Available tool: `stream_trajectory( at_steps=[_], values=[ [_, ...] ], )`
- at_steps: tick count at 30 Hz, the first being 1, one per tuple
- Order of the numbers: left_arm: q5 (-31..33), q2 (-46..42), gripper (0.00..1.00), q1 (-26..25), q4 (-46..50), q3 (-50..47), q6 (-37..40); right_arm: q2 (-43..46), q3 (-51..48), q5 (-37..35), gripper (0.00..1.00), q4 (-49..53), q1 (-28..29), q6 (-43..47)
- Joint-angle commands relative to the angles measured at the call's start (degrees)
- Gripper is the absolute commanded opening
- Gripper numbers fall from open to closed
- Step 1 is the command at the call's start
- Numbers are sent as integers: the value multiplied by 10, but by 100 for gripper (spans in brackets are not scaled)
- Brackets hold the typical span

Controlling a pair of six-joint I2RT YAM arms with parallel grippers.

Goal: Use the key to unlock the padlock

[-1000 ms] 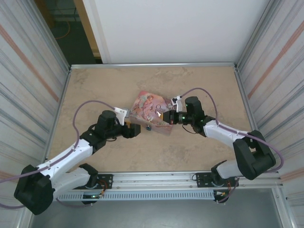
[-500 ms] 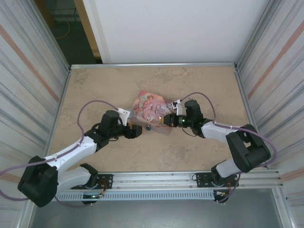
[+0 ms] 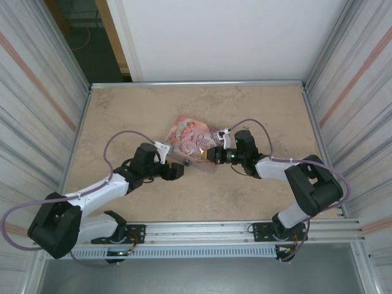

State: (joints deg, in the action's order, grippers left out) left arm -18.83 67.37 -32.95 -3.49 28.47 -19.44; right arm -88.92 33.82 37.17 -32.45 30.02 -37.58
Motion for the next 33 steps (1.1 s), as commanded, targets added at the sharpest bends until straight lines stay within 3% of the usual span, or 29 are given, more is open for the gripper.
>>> stream_trajectory(
  at_steps=[1, 21, 33],
  values=[
    [9, 9, 70, 3, -17, -2, 19, -26, -9, -17, 0, 34, 13, -14],
    [8, 133, 74, 5, -164, -5, 60, -29, 5, -42, 0, 91, 19, 17],
    [-2, 213, 69, 5, -214, 17, 74, -34, 7, -40, 0, 99, 20, 25]
  ],
)
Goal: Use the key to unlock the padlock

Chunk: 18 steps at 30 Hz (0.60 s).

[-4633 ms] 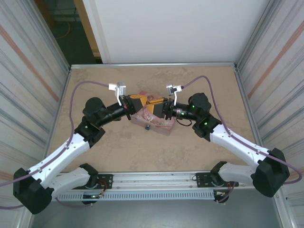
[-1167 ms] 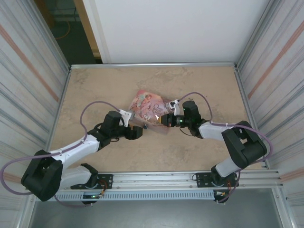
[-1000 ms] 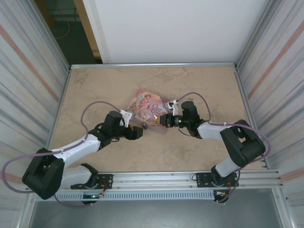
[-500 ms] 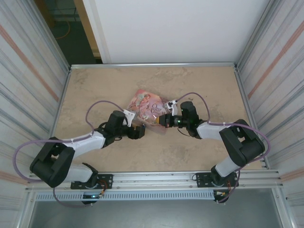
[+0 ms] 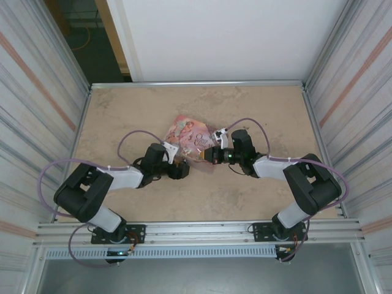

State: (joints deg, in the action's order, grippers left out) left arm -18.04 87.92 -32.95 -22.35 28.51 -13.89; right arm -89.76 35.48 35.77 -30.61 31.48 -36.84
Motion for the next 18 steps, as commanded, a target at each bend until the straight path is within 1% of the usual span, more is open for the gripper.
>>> stream_trajectory(
  at_steps=[1, 6, 13, 18],
  values=[
    [-10, 10, 69, 5, -26, 19, 18, -25, -10, -26, 0, 81, 6, 18],
    [-11, 16, 62, 5, -24, 25, 24, -28, -6, -25, 0, 82, 6, 18],
    [-16, 26, 59, 5, -20, 35, 26, -27, -3, -24, 0, 84, 8, 18],
    [-20, 35, 54, 0, -14, 44, 29, -24, -3, -25, 0, 86, 9, 19]
  ],
)
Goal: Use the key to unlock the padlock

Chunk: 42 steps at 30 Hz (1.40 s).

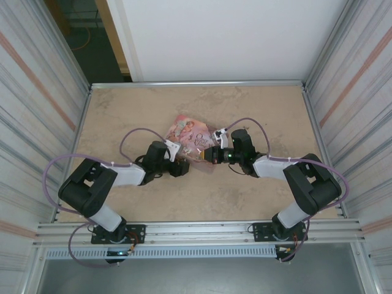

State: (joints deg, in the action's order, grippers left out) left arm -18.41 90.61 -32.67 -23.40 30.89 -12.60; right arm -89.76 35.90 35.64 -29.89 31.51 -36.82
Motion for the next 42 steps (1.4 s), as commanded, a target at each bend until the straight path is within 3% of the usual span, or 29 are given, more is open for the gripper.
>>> stream_trajectory(
  at_steps=[1, 27, 42],
  values=[
    [-15, 10, 54, -5, -3, 22, 17, -25, -7, -23, 0, 80, 8, 18],
    [-5, 14, 32, -17, -3, 38, 9, -20, -2, -25, 0, 85, 12, 20],
    [13, -43, 26, -33, 75, 44, -14, 11, 13, -26, 0, 101, 12, 25]
  ],
)
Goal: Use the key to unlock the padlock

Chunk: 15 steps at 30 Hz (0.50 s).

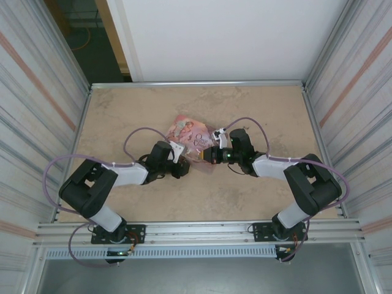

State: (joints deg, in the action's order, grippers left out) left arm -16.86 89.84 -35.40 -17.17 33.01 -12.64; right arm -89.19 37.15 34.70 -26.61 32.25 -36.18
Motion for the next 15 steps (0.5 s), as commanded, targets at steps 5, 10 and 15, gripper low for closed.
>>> stream_trajectory(
  at_steps=[5, 10, 15],
  values=[
    [-7, -56, 24, -8, 105, 57, -60, 43, 6, -30, 0, 95, 5, 35],
    [-31, -70, 23, -8, 166, 84, -117, 92, 2, -46, 0, 127, 4, 60],
    [-48, -77, 19, -9, 199, 106, -166, 164, -14, -74, 0, 171, 5, 89]
  ],
)
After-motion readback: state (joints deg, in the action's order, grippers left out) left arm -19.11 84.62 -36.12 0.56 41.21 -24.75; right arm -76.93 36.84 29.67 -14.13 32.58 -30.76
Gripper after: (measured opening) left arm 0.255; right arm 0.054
